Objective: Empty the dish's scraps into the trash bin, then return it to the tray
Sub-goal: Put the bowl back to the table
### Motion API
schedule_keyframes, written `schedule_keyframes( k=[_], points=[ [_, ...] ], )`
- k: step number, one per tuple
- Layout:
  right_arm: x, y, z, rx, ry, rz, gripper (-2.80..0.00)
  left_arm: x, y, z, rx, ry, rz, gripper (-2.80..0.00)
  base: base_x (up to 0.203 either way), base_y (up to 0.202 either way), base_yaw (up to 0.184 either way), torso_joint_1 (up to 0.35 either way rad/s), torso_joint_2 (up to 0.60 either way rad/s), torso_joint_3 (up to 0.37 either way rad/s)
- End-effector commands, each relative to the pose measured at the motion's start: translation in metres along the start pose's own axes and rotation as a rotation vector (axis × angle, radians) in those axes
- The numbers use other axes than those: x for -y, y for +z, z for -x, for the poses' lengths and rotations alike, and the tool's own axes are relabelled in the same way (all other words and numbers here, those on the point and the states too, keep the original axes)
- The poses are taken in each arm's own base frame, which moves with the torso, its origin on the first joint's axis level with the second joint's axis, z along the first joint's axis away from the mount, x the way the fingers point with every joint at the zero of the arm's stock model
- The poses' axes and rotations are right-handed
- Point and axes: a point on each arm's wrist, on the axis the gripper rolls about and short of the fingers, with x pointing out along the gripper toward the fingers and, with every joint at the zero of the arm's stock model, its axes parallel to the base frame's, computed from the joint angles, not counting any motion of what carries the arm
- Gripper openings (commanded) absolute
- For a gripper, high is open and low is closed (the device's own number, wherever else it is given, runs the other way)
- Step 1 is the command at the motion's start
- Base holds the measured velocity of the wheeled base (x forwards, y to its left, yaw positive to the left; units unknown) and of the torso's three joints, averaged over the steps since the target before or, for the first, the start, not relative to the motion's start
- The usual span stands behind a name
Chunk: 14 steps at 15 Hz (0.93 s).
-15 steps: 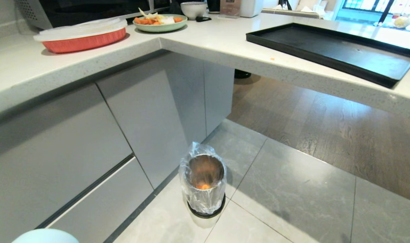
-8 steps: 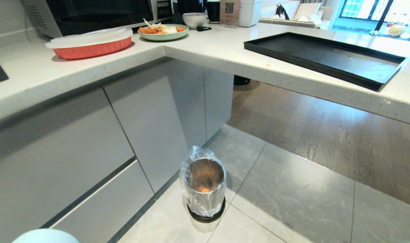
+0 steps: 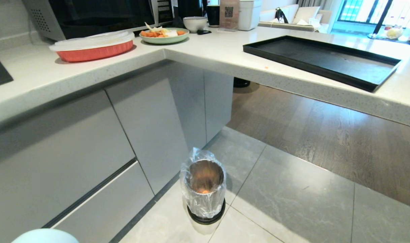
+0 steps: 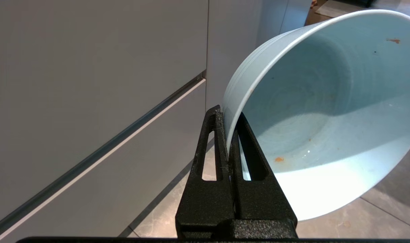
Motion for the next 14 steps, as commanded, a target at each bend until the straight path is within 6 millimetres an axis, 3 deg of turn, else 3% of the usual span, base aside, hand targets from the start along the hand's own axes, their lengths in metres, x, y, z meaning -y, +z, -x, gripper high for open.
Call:
schedule_keyframes(
  k=[1, 14],
  points=[
    [0.0000, 0.0000, 0.0000, 0.001, 0.000, -0.001, -2.80, 0.0000, 0.0000, -0.0001, -0.001, 0.000, 0.000, -2.80, 0.000, 0.000, 0.000, 0.000, 0.00, 0.000],
    [0.0000, 0.0000, 0.0000, 0.001, 0.000, -0.001, -2.80, 0.0000, 0.0000, -0.0001, -0.001, -0.001, 0.000, -2.80, 0.000, 0.000, 0.000, 0.000, 0.00, 0.000]
  ],
)
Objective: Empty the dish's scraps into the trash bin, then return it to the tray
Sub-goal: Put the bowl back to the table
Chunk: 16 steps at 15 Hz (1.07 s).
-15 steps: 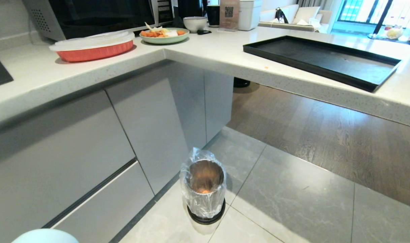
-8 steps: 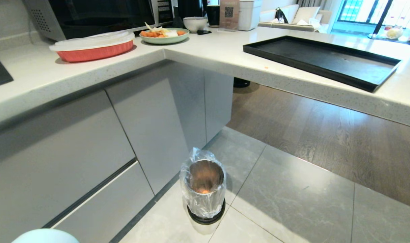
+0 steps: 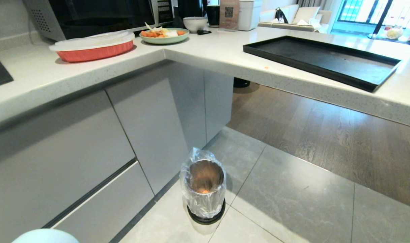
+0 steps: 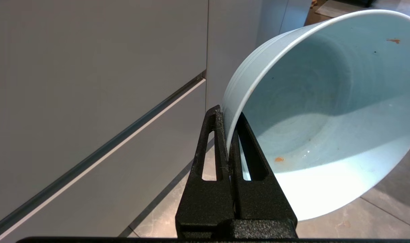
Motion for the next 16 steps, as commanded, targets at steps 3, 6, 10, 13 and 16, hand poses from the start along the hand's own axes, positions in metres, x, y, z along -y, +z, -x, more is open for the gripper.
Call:
schedule_keyframes(
  k=[3, 6, 10, 13, 16],
  points=[
    [0.0000, 0.0000, 0.0000, 0.001, 0.000, -0.001, -2.80, 0.0000, 0.0001, -0.0001, -0.001, 0.001, 0.000, -2.80, 0.000, 0.000, 0.000, 0.000, 0.00, 0.000],
    [0.0000, -0.0001, 0.0000, -0.001, 0.000, -0.001, -2.80, 0.0000, 0.0001, -0.0001, 0.000, 0.001, 0.000, -2.80, 0.000, 0.000, 0.000, 0.000, 0.00, 0.000],
    [0.0000, 0.0000, 0.0000, 0.001, 0.000, -0.001, -2.80, 0.0000, 0.0001, -0.0001, 0.000, 0.001, 0.000, -2.80, 0.000, 0.000, 0.000, 0.000, 0.00, 0.000],
    [0.0000, 0.0000, 0.0000, 0.001, 0.000, -0.001, -2.80, 0.0000, 0.0001, -0.0001, -0.001, 0.001, 0.000, -2.80, 0.000, 0.000, 0.000, 0.000, 0.00, 0.000],
    [0.0000, -0.0001, 0.0000, 0.000, 0.000, -0.001, -2.80, 0.0000, 0.0001, -0.0001, -0.001, 0.001, 0.000, -2.80, 0.000, 0.000, 0.000, 0.000, 0.00, 0.000]
  ],
)
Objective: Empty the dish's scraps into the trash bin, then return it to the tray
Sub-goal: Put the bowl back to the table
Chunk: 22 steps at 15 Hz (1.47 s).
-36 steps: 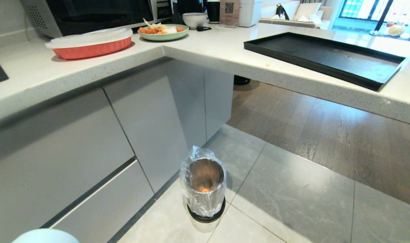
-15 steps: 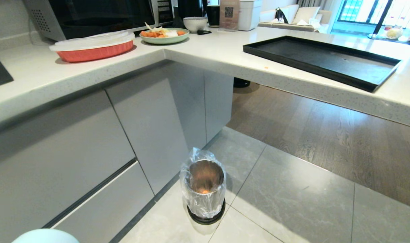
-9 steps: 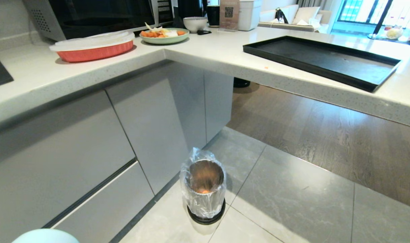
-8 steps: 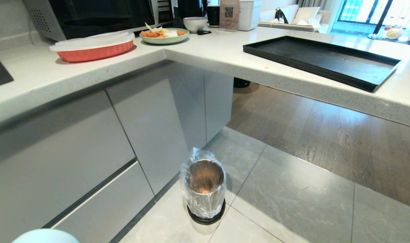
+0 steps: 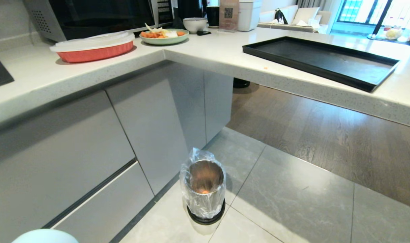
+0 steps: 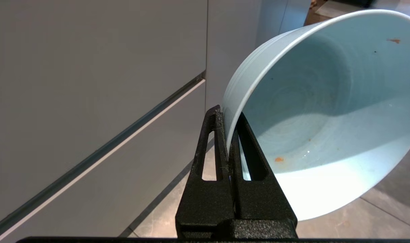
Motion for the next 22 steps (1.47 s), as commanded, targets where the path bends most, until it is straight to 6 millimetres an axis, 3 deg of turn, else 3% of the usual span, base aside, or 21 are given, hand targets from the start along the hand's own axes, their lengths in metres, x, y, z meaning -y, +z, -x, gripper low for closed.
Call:
schedule_keyframes(
  k=[1, 17, 22],
  points=[
    [0.0000, -0.0001, 0.0000, 0.000, 0.000, -0.001, -2.80, 0.0000, 0.0000, -0.0001, -0.002, 0.001, 0.001, -2.80, 0.000, 0.000, 0.000, 0.000, 0.00, 0.000],
    [0.0000, -0.0001, 0.0000, 0.000, 0.000, -0.001, -2.80, 0.0000, 0.0000, -0.0001, -0.002, 0.001, 0.001, -2.80, 0.003, 0.008, -0.165, 0.002, 0.00, 0.002],
    [0.0000, 0.0001, 0.0000, 0.001, 0.000, -0.001, -2.80, 0.0000, 0.0000, -0.0001, -0.002, 0.001, 0.001, -2.80, 0.000, 0.000, -0.017, 0.000, 0.00, 0.000]
  ],
)
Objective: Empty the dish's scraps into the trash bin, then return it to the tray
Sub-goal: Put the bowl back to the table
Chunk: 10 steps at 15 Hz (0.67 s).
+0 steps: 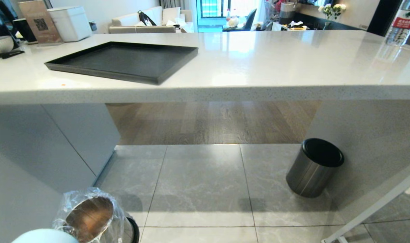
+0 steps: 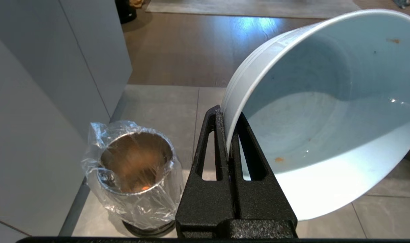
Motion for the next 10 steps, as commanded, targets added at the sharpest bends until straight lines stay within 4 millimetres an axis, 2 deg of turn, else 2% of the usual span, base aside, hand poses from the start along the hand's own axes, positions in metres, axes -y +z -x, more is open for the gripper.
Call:
schedule_keyframes(
  k=[1, 10],
  points=[
    [0.0000, -0.0002, 0.0000, -0.001, 0.000, -0.001, -2.80, 0.0000, 0.0001, -0.0001, 0.000, 0.001, 0.000, -2.80, 0.000, 0.000, 0.000, 0.000, 0.00, 0.000],
    [0.0000, -0.0001, 0.0000, -0.001, 0.000, -0.001, -2.80, 0.0000, 0.0001, -0.0001, 0.000, 0.001, 0.000, -2.80, 0.000, 0.000, 0.000, 0.000, 0.00, 0.000]
  ],
)
